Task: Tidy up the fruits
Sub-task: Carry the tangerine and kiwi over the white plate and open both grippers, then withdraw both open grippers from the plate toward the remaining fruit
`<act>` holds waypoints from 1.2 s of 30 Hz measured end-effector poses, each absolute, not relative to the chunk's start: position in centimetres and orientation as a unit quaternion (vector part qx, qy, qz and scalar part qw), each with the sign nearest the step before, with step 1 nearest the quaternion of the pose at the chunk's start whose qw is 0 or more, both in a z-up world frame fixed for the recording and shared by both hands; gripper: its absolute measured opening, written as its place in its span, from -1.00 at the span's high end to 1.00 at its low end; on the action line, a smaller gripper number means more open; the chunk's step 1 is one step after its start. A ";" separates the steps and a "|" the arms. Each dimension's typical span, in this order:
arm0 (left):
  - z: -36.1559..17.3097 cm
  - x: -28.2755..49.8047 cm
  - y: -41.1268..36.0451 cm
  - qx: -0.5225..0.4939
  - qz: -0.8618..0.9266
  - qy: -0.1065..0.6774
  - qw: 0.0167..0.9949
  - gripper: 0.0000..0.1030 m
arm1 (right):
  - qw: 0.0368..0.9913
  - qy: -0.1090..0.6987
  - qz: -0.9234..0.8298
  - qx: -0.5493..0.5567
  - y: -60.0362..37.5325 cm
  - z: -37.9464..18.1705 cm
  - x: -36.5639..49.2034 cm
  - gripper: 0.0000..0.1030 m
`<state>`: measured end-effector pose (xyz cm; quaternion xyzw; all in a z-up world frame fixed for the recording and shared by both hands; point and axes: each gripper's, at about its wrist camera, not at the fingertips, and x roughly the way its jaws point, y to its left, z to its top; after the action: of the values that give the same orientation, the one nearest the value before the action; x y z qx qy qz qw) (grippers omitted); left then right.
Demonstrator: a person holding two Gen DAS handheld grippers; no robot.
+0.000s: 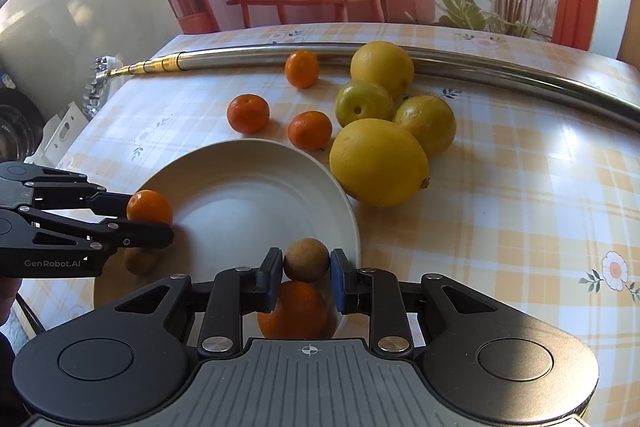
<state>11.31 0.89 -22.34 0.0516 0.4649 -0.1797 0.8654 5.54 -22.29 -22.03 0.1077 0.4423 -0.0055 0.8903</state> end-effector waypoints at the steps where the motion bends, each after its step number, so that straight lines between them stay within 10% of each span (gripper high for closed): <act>1: -22.3 11.3 0.9 0.051 -0.180 0.465 0.866 0.29 | 0.890 0.442 -0.006 0.109 -22.3 -22.0 5.5 0.53; 36: -18.9 13.4 4.4 -0.026 -0.151 0.423 0.893 0.18 | 0.924 0.368 -0.067 0.079 -24.6 -17.8 5.0 0.42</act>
<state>13.42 4.36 -18.89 -0.0257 0.4232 -0.1512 0.8930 5.05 -24.61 -17.85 0.0789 0.3681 -0.0667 0.9240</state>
